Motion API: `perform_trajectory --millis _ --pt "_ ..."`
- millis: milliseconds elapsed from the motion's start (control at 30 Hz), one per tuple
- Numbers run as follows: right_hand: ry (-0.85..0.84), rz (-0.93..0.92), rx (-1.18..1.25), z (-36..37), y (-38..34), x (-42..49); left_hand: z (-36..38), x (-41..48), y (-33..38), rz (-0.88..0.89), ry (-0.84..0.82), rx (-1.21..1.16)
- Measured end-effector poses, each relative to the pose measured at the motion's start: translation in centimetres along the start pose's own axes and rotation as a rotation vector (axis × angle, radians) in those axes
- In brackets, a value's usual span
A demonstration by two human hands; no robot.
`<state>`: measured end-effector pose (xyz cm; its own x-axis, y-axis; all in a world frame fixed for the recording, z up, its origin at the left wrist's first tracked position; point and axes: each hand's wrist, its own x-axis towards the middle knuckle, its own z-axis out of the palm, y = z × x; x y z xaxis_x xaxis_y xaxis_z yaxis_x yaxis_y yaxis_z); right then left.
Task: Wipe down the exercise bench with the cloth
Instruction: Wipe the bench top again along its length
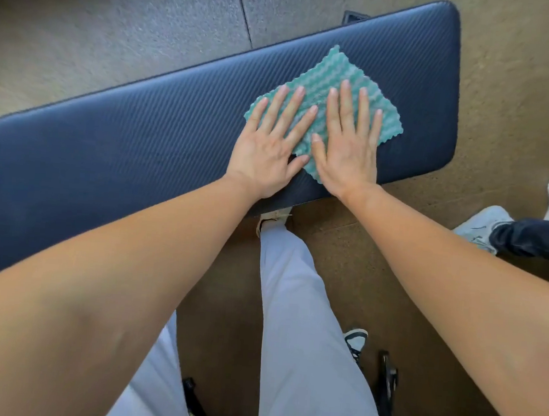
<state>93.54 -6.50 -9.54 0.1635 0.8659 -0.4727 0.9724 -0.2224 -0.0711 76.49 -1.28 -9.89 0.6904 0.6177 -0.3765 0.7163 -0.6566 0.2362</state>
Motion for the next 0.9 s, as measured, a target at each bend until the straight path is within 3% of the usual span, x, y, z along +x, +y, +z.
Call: perform_trajectory --millis 467,900 --pt "-0.104 -0.383 -0.144 0.2 -22.7 4.3 0.7 -14.3 -17.7 -0.319 0.006 -0.034" --pt "-0.167 -0.583 -0.234 3.3 -44.3 1.8 3.6 -31.9 -32.4 -0.45 0.009 -0.076"
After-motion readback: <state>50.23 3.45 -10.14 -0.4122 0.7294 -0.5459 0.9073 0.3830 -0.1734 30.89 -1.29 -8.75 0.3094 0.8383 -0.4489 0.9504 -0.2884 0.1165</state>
